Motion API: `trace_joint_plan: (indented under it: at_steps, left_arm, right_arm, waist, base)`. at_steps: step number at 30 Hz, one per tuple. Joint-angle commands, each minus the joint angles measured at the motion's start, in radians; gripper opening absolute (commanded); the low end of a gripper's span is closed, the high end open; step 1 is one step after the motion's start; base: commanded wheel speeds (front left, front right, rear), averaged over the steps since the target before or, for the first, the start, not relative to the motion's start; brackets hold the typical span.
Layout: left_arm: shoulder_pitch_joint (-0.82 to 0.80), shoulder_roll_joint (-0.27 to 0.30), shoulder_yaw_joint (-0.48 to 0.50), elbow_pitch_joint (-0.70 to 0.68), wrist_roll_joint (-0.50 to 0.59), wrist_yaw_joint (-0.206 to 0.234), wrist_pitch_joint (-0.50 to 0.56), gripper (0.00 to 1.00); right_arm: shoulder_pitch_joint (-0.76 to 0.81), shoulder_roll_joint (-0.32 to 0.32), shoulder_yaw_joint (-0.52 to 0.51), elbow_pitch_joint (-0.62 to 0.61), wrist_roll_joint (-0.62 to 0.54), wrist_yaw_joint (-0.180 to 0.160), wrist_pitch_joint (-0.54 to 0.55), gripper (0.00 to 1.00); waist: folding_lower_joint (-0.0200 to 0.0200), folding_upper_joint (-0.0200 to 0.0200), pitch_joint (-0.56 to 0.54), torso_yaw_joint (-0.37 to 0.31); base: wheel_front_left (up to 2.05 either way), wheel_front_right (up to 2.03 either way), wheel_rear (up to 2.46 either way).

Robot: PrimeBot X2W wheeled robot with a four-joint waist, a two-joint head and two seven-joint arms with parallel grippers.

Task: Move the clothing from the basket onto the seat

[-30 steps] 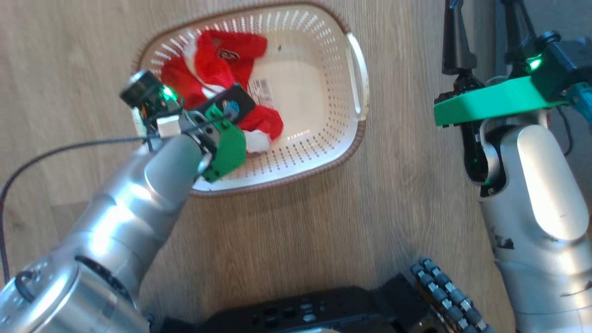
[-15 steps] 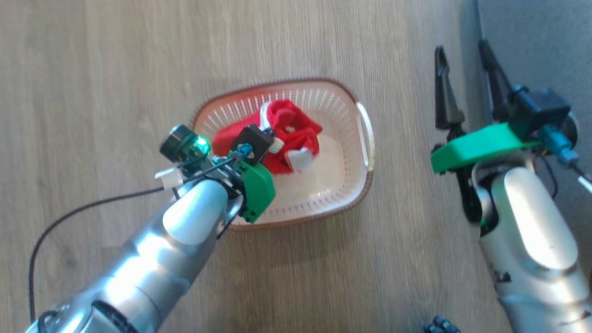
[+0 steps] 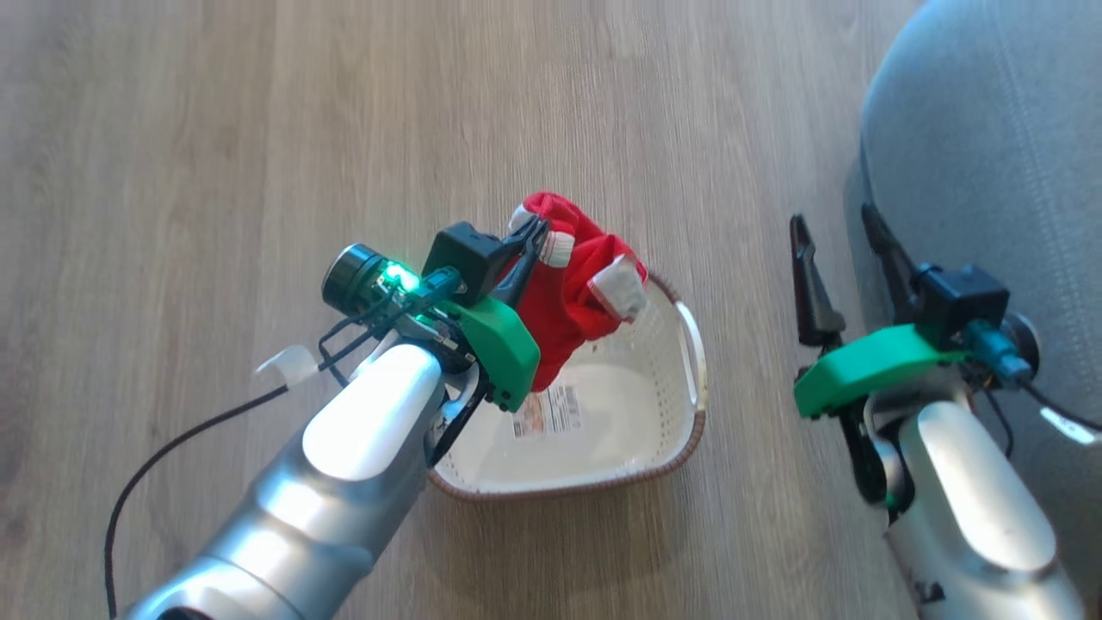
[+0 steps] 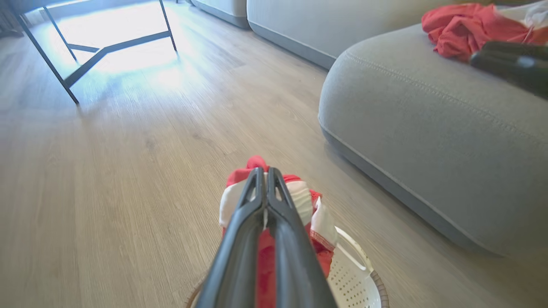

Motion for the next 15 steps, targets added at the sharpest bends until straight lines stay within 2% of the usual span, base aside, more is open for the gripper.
trace_joint_plan:
  at_steps: [1, 7, 15]
  left_arm:
    - [-0.014, 0.013, 0.043, -0.043, -0.003, -0.004, -0.01, 0.0]
    - [0.007, 0.012, 0.101, -0.125, -0.014, -0.02, -0.01, 0.0]
    - [-0.051, 0.01, 0.121, -0.19, -0.011, -0.028, -0.01, 0.0]
  right_arm:
    - [0.015, 0.006, 0.025, -0.021, 0.009, 0.007, -0.005, 1.0]
    - [0.053, 0.014, 0.049, -0.007, 0.014, 0.007, -0.005, 1.0]
    - [0.088, 0.023, 0.063, -0.001, 0.016, 0.007, -0.005, 1.0]
  waist:
    - [0.0001, -0.0001, -0.049, 0.01]
    - [0.0001, -0.0001, -0.119, 0.009]
    - [0.0001, -0.0001, -0.171, 0.005]
  base:
    - [0.0, 0.0, 0.0]
    - [0.0, 0.0, 0.0]
    - [0.0, 0.0, 0.0]
